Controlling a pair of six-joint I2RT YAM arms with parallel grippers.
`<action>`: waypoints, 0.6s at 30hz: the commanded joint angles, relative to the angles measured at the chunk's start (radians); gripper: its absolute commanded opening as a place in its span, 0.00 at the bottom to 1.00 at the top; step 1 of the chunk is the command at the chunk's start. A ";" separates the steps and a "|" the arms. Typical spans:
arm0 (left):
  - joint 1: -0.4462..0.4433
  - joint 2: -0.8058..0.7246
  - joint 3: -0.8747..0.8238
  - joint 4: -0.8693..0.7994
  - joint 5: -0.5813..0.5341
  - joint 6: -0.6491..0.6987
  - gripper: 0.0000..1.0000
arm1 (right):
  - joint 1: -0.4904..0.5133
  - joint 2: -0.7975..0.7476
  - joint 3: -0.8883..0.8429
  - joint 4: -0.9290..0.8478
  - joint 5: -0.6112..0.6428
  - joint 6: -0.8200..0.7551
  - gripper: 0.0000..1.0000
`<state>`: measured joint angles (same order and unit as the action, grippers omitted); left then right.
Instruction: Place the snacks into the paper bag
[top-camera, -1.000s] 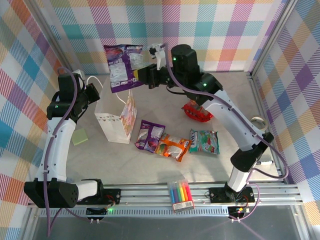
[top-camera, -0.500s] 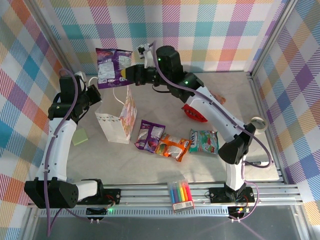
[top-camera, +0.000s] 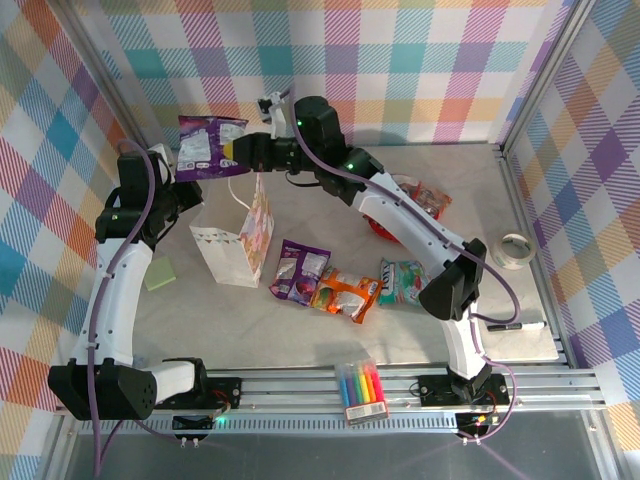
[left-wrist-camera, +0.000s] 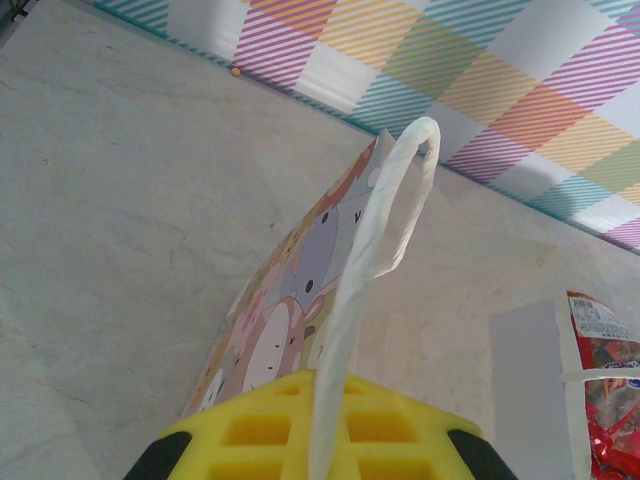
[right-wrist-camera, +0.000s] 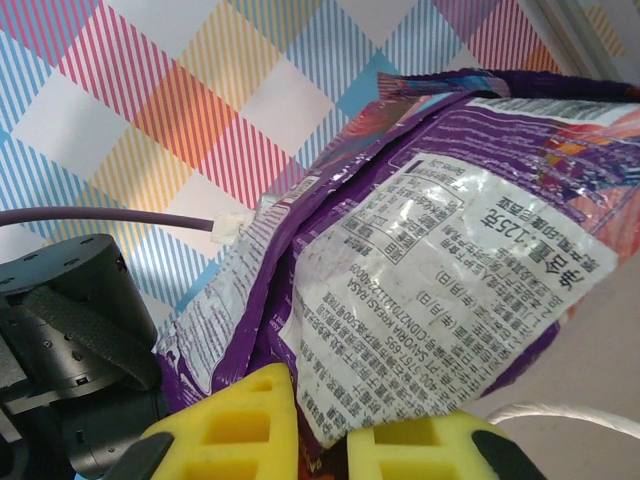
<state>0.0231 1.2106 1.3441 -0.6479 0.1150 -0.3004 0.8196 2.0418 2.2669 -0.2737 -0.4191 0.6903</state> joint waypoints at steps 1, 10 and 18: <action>0.014 -0.017 -0.010 0.002 0.017 -0.015 0.07 | 0.006 -0.001 0.040 0.075 -0.022 0.029 0.00; 0.015 -0.022 -0.016 0.001 0.022 -0.020 0.07 | 0.006 0.032 0.018 0.167 -0.056 0.124 0.00; 0.015 -0.023 -0.007 -0.009 0.014 -0.013 0.07 | 0.006 0.017 0.017 0.050 -0.030 0.119 0.00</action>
<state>0.0231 1.2083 1.3422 -0.6498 0.1154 -0.3069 0.8196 2.0697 2.2665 -0.2321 -0.4530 0.8089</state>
